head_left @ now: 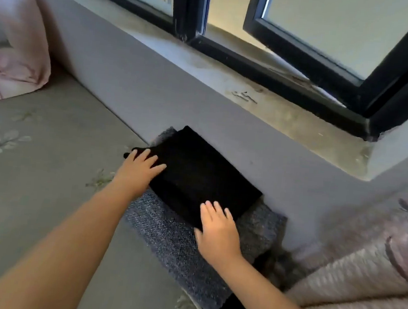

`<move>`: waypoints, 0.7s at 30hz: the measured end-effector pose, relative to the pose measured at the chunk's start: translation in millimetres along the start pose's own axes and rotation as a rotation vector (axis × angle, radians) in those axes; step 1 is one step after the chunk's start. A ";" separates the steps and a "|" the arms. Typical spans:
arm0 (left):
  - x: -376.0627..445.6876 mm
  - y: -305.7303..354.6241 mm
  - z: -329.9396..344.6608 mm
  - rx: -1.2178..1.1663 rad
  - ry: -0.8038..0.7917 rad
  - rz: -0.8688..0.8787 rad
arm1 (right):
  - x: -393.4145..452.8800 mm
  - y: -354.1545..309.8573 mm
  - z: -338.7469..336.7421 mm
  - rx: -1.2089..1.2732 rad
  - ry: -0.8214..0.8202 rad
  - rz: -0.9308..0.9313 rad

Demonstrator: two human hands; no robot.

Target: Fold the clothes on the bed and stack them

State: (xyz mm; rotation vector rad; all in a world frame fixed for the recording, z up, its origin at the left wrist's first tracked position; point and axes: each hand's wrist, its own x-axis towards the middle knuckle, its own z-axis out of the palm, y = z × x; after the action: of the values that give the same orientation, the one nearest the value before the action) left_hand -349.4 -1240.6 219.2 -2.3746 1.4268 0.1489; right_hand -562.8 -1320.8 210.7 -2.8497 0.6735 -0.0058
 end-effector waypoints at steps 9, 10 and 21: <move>18.2 67.7 46.9 -0.567 0.554 -0.173 | 2.4 41.5 59.7 0.328 -0.039 -0.086; 22.6 79.5 42.1 -0.597 0.542 -0.158 | 4.5 45.3 58.5 0.329 -0.027 -0.067; 41.7 121.7 67.1 -0.509 0.165 -0.244 | 23.5 96.3 62.9 0.349 -0.069 0.034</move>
State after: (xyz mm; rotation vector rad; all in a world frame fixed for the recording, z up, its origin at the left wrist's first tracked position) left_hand -428.8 -1302.4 114.6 -3.0169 1.2660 0.2870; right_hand -581.1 -1402.3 128.2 -2.4929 0.6369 -0.0173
